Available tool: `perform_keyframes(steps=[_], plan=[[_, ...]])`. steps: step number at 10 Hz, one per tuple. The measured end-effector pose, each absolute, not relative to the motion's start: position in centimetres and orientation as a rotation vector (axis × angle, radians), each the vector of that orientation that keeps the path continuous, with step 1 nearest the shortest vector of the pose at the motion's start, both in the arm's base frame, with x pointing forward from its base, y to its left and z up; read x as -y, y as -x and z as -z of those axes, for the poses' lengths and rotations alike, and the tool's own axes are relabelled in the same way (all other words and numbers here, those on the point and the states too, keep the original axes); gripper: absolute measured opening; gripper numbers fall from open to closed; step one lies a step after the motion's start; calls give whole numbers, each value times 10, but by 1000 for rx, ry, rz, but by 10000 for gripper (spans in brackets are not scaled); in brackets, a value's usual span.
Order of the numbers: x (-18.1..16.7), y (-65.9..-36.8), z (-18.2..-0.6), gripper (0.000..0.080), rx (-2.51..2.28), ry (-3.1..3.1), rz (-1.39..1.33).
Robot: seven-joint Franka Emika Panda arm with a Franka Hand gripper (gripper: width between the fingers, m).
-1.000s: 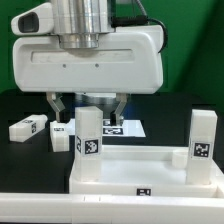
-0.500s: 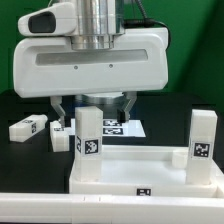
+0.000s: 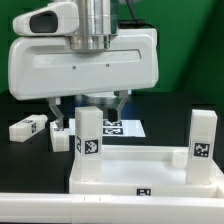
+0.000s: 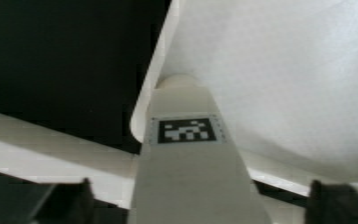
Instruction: Assemble desk
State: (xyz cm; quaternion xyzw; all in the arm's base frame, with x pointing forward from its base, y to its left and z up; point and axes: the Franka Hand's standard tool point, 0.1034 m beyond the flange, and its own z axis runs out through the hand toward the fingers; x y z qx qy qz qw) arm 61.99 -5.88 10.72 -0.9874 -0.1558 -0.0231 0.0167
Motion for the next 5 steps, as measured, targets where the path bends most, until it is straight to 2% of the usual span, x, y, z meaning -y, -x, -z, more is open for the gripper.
perform_keyframes(steps=[1, 2, 3, 5], plan=[[59, -620, -107, 425, 484, 3069, 72], [59, -620, -107, 425, 484, 3070, 72], [60, -620, -107, 288, 483, 3070, 72], [60, -620, -107, 289, 451, 3074, 72]])
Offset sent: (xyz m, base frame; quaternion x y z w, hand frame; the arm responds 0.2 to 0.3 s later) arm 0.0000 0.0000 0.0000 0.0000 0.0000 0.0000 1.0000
